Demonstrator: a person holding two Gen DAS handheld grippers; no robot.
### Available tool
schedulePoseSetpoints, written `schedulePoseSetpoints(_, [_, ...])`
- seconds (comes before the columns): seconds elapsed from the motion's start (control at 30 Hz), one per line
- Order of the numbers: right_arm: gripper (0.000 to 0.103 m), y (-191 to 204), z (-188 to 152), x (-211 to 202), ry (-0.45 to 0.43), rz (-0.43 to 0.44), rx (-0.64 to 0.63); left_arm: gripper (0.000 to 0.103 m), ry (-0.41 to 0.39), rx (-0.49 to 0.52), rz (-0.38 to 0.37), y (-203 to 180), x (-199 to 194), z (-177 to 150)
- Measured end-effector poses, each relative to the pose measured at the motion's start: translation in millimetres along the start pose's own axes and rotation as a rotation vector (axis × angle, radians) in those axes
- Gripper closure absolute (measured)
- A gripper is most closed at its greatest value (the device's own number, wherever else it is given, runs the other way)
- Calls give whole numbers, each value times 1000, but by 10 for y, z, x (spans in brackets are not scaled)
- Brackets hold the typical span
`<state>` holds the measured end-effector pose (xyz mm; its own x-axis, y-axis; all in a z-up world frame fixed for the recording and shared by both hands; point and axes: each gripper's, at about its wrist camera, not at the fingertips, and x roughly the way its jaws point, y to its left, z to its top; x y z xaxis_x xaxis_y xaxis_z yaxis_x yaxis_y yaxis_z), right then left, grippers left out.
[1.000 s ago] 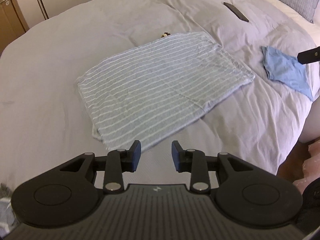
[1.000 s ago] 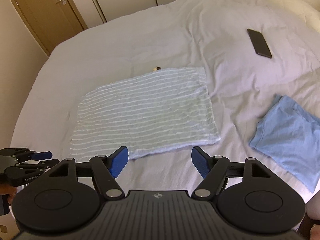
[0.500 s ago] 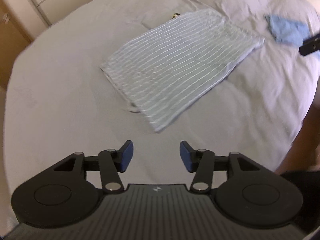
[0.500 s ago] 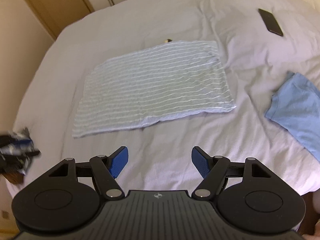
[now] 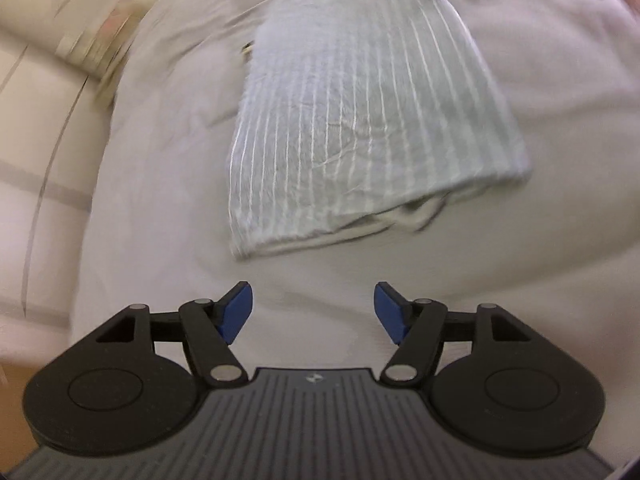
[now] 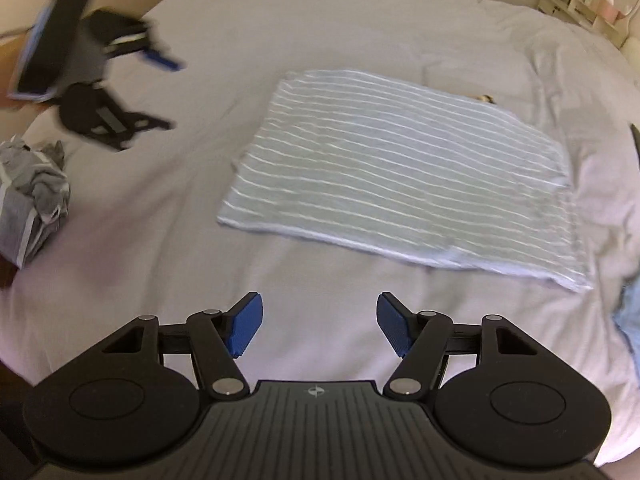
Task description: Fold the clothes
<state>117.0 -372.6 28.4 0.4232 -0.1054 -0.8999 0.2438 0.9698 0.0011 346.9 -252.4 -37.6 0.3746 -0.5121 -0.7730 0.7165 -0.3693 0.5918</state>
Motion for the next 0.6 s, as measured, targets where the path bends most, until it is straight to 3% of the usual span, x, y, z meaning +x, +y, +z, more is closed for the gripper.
schedulePoseSetpoints(0.2, [39, 550, 293, 413, -7, -55, -126, 40, -104, 267, 18, 77, 766, -202])
schedulePoseSetpoints(0.43, [44, 923, 421, 1087, 7, -78, -256, 40, -253, 622, 64, -160, 1286, -428])
schedulePoseSetpoints(0.6, [46, 1134, 456, 1491, 22, -133, -370, 39, -341, 679, 76, -105, 1460, -462])
